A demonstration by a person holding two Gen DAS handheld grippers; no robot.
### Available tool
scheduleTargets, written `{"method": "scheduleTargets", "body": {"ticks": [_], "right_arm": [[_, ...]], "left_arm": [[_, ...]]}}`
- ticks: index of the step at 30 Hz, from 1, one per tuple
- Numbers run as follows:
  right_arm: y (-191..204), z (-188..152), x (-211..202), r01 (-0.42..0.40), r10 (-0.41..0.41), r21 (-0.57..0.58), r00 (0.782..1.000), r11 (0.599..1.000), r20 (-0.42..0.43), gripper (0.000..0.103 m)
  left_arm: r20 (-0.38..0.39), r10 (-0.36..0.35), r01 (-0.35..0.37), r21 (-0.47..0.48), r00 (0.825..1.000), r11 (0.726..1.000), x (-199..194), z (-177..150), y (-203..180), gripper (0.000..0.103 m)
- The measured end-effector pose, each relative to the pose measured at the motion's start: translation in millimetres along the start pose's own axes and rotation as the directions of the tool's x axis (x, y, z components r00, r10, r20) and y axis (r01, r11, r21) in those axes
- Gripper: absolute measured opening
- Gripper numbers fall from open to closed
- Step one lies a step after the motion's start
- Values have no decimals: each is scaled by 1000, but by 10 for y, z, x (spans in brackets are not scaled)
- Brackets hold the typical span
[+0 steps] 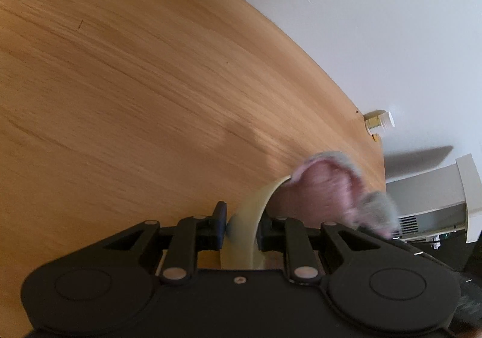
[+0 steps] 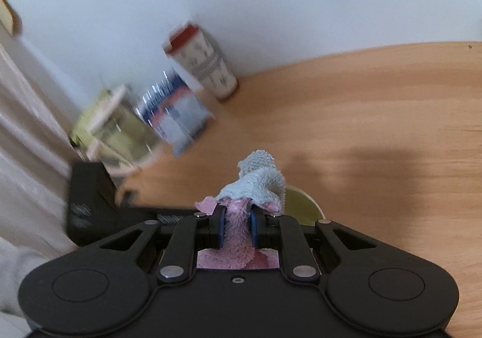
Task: Clean bowl
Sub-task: 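Rub the cloth on the bowl's outer side with the right tool, then set the bowl on the table with the left tool and push the cloth inside with the right tool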
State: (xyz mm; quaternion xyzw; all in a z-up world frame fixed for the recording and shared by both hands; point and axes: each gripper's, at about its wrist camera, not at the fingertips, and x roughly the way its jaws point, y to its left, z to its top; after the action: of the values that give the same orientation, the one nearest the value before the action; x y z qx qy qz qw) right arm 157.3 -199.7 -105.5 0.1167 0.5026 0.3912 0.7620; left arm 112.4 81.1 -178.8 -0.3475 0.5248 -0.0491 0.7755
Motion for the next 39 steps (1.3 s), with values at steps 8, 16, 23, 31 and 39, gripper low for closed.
{"method": "scheduleTargets", "body": {"ticks": [8, 16, 23, 31, 39], "right_arm": [[87, -64, 333, 95, -112, -150, 988, 984, -110, 18], [234, -75, 491, 152, -205, -294, 966, 944, -159, 24], [533, 1, 56, 174, -284, -519, 949, 837, -138, 51], [759, -47, -119, 73, -340, -767, 920, 638, -195, 56], [994, -301, 85, -174, -496, -963, 830, 204, -255, 56]], "left_arm": [[-19, 11, -10, 83, 1000, 996, 23, 7, -49, 18], [-20, 84, -78, 231, 996, 970, -54, 46, -173, 43], [18, 132, -125, 469, 991, 874, -328, 52, -351, 85], [34, 162, -142, 675, 986, 724, -393, -16, -470, 88], [-46, 134, -48, 783, 990, 620, -364, -38, -483, 95]]}}
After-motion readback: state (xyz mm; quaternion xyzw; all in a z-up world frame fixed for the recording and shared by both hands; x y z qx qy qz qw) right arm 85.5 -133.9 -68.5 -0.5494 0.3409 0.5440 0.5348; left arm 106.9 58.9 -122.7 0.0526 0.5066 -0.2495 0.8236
